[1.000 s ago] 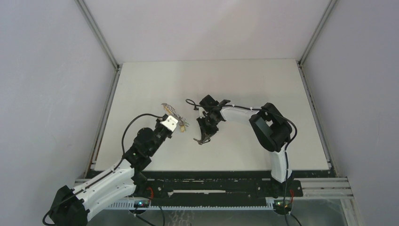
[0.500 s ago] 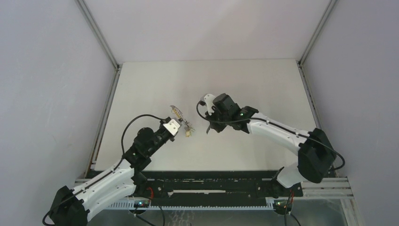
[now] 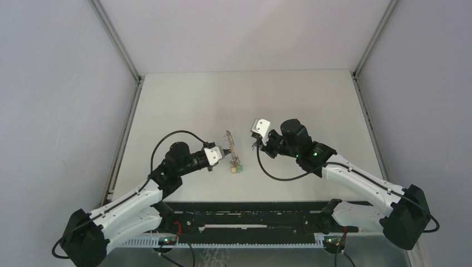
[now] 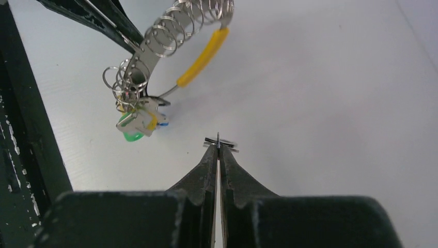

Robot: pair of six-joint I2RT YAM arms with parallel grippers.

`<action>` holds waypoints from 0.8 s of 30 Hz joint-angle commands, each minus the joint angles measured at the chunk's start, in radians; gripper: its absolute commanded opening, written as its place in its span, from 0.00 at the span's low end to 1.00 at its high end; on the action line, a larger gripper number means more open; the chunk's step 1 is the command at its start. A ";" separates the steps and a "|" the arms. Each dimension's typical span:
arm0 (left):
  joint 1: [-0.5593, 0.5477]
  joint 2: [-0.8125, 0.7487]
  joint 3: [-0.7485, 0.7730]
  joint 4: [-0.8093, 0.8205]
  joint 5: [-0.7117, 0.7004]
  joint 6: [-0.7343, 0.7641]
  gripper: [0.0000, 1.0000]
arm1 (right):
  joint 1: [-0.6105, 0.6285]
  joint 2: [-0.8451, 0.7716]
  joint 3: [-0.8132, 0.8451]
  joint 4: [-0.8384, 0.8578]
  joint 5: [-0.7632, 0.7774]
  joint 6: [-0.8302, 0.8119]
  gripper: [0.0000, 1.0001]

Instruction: Put the keys on the keyring

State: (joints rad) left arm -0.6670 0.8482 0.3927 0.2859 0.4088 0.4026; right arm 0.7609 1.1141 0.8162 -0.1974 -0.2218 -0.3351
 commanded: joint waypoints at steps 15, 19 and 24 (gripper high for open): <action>0.001 0.085 0.104 -0.031 0.186 0.117 0.00 | 0.092 0.036 0.052 -0.023 -0.175 -0.289 0.00; 0.001 0.096 0.104 -0.031 0.193 0.117 0.00 | 0.118 0.052 0.067 -0.025 -0.176 -0.302 0.00; 0.001 0.101 0.107 -0.031 0.208 0.115 0.00 | 0.158 0.074 0.068 -0.007 -0.113 -0.322 0.00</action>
State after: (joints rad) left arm -0.6670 0.9512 0.4213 0.2134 0.5774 0.5007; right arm 0.8883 1.1774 0.8410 -0.2417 -0.3721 -0.6231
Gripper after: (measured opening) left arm 0.010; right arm 0.003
